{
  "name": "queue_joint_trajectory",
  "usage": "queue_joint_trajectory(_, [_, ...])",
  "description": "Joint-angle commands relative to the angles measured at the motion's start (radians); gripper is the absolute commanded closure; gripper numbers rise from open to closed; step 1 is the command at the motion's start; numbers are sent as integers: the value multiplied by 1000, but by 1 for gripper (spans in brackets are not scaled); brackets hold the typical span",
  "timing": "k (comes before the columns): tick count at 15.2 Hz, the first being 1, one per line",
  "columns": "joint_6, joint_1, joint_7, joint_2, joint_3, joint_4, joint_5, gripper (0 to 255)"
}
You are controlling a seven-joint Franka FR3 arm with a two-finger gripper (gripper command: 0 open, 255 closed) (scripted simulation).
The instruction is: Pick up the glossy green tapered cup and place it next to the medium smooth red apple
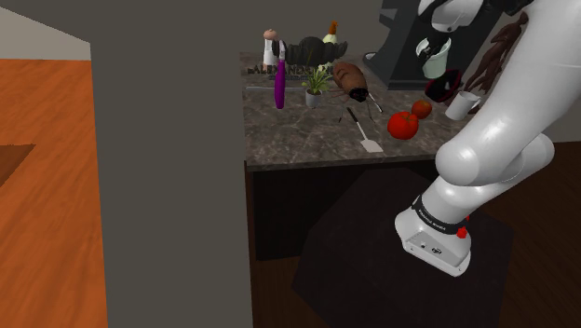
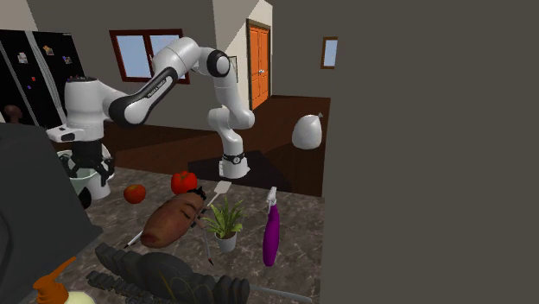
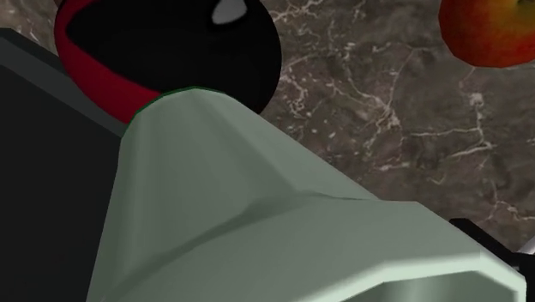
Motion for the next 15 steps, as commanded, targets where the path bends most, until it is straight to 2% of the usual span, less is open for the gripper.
queue_joint_trajectory(1, [10,-9,0,48,-6,-27,-11,255])
queue_joint_trajectory(6, [10,-15,2,47,0,-28,-14,255])
queue_joint_trajectory(7, [4,-18,-1,66,5,-5,-3,0])
queue_joint_trajectory(11, [-11,-13,9,79,10,22,1,0])
queue_joint_trajectory(12, [10,-15,2,47,1,-28,-14,0])
queue_joint_trajectory(15, [-72,4,29,-18,-8,-3,-55,0])
